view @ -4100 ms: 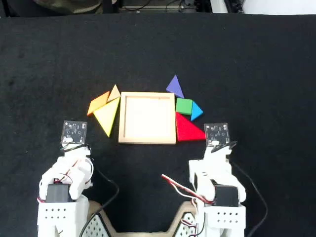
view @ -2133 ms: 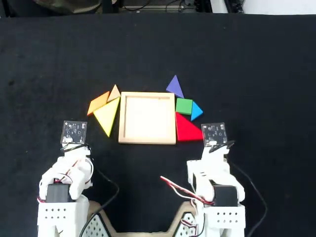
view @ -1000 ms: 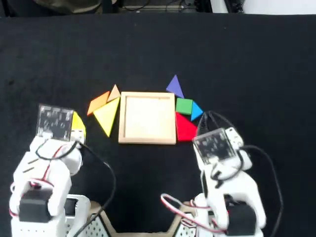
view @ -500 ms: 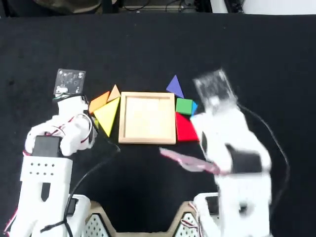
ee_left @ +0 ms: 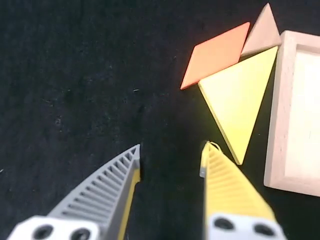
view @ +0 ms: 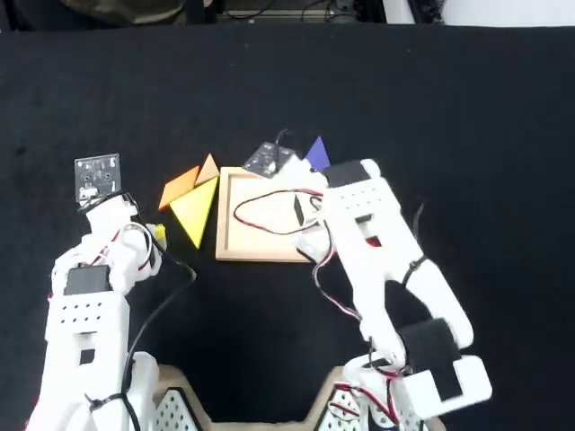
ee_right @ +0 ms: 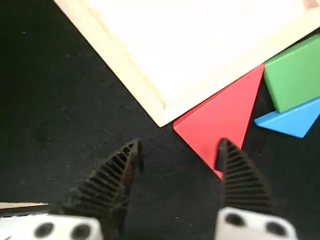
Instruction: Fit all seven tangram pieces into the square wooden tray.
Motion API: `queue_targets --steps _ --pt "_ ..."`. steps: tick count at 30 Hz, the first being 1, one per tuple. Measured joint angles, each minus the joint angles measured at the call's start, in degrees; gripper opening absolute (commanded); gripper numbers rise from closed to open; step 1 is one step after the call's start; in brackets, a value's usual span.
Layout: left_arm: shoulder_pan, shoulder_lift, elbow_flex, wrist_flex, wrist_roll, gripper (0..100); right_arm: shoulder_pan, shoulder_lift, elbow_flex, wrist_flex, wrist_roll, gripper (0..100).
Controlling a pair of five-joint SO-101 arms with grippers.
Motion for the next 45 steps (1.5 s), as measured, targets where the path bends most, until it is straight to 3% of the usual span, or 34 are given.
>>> queue_targets --steps 4,11,31,45 --pt "0.00 0.00 0.62 -1.49 0.09 20 5.89 0.44 3.69 -4.31 4.04 30.1" --pt "0.00 0.00 4.04 -7.56 0.18 20 6.95 1.05 6.15 -8.97 8.70 30.1" --pt "0.00 0.00 4.04 -8.35 0.18 20 6.95 14.51 2.90 -12.84 9.05 30.1" --pt "0.00 0.00 4.04 -8.35 0.18 20 3.43 15.91 0.70 -11.43 6.51 30.1"
